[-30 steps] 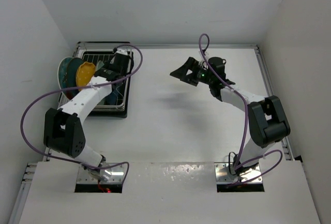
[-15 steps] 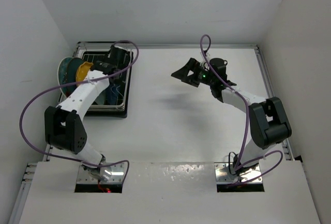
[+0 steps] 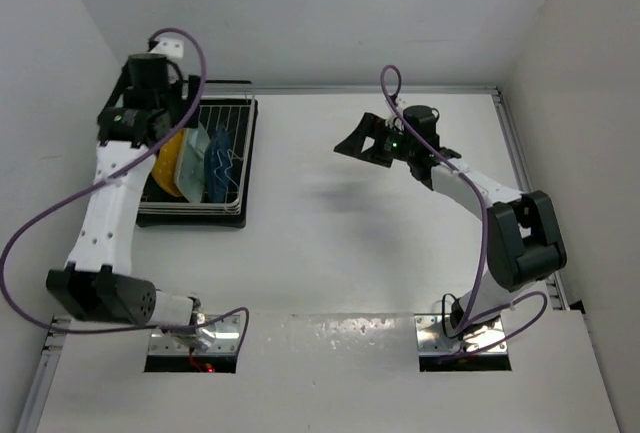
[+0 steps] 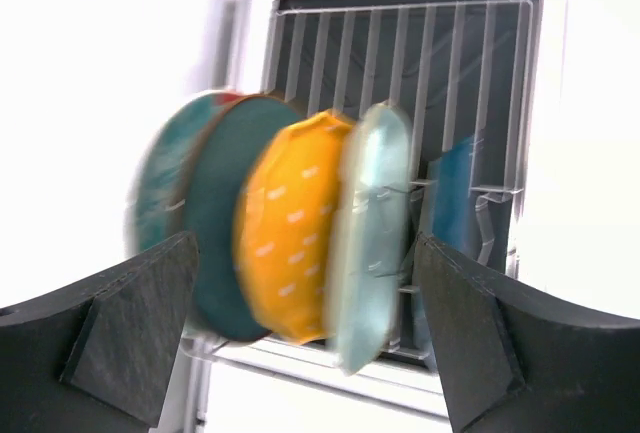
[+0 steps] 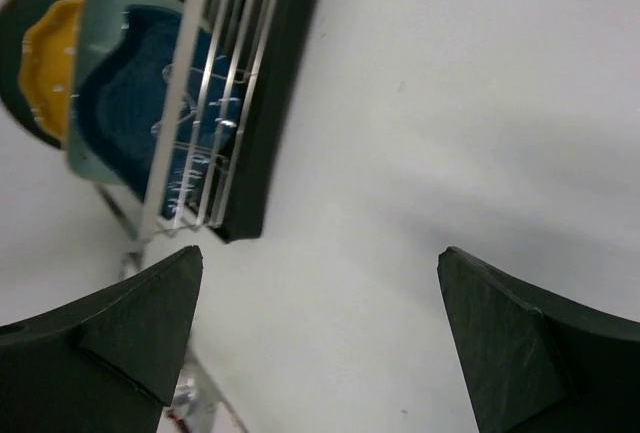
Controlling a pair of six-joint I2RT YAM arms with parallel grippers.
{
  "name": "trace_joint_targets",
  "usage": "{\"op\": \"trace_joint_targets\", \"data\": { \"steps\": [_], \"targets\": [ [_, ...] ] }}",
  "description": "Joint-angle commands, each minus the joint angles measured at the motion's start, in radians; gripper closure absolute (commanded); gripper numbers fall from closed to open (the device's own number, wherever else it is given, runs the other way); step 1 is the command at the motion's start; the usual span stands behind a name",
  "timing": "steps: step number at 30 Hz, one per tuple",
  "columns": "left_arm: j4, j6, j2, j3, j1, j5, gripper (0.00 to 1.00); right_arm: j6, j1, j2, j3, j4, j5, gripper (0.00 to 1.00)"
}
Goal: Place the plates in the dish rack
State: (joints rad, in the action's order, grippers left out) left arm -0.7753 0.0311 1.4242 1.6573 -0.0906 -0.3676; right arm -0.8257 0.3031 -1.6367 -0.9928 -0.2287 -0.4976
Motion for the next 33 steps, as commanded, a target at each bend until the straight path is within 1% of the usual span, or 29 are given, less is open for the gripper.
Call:
{"op": "trace_joint_targets", "data": {
  "steps": [1,2,3,4,5,7,8,9,11,12,14,15,16,20,21,23,24,26,33],
  "targets": [
    [0.002,0.129,-0.166,-0.092,0.089,0.159,0.08,0.215,-0.006,0.066,-0.118,0.250,0.117,0.00],
    [0.027,0.168,-0.212,-0.204,0.115,0.192,0.08,0.239,-0.010,0.080,-0.122,0.293,0.135,0.00],
    [0.051,0.211,-0.320,-0.268,0.124,0.209,0.08,0.293,-0.007,0.107,-0.112,0.311,0.193,0.00],
    [0.091,0.301,-0.379,-0.334,0.133,0.251,0.08,0.306,-0.010,0.118,-0.089,0.319,0.208,0.00],
    [0.105,0.347,-0.437,-0.467,0.134,0.272,0.08,0.330,-0.007,0.158,-0.077,0.318,0.218,0.00],
    [0.105,0.433,-0.543,-0.592,0.134,0.318,0.08,0.332,-0.016,0.182,-0.020,0.307,0.249,0.00],
    [0.105,0.496,-0.633,-0.653,0.134,0.335,0.08,0.330,-0.019,0.207,-0.003,0.301,0.255,0.00],
    [0.105,0.525,-0.677,-0.770,0.134,0.363,0.08,0.326,-0.019,0.228,0.011,0.293,0.270,0.00],
    [0.093,0.584,-0.763,-0.867,0.134,0.384,0.04,0.320,-0.022,0.254,0.054,0.313,0.275,0.00],
    [0.093,0.598,-0.847,-0.945,0.134,0.395,0.01,0.321,-0.022,0.270,0.071,0.330,0.275,0.00],
    [0.093,0.618,-0.924,-1.013,0.134,0.409,0.01,0.326,-0.024,0.294,0.100,0.360,0.277,0.00],
    [0.093,0.639,-0.958,-1.075,0.134,0.424,0.01,0.321,-0.022,0.304,0.121,0.374,0.289,0.00],
    [0.102,0.639,-1.013,-1.105,0.134,0.441,0.01,0.320,-0.022,0.333,0.149,0.385,0.289,0.00],
    [0.131,0.616,-1.073,-1.206,0.134,0.461,0.01,0.283,-0.024,0.405,0.250,0.400,0.309,0.00],
    [0.157,0.584,-1.073,-1.218,0.134,0.452,0.01,0.278,-0.025,0.435,0.297,0.397,0.321,0.00],
    [0.180,0.575,-1.073,-1.254,0.134,0.452,0.01,0.254,-0.024,0.472,0.328,0.399,0.335,0.00],
    [0.204,0.557,-1.064,-1.266,0.134,0.452,0.01,0.246,-0.024,0.503,0.371,0.405,0.353,0.00],
    [0.228,0.529,-1.053,-1.288,0.134,0.452,0.01,0.229,-0.022,0.559,0.396,0.417,0.375,0.00],
    [0.237,0.529,-1.053,-1.298,0.134,0.493,0.01,0.206,-0.016,0.679,0.493,0.453,0.421,0.00]
  ]
}}
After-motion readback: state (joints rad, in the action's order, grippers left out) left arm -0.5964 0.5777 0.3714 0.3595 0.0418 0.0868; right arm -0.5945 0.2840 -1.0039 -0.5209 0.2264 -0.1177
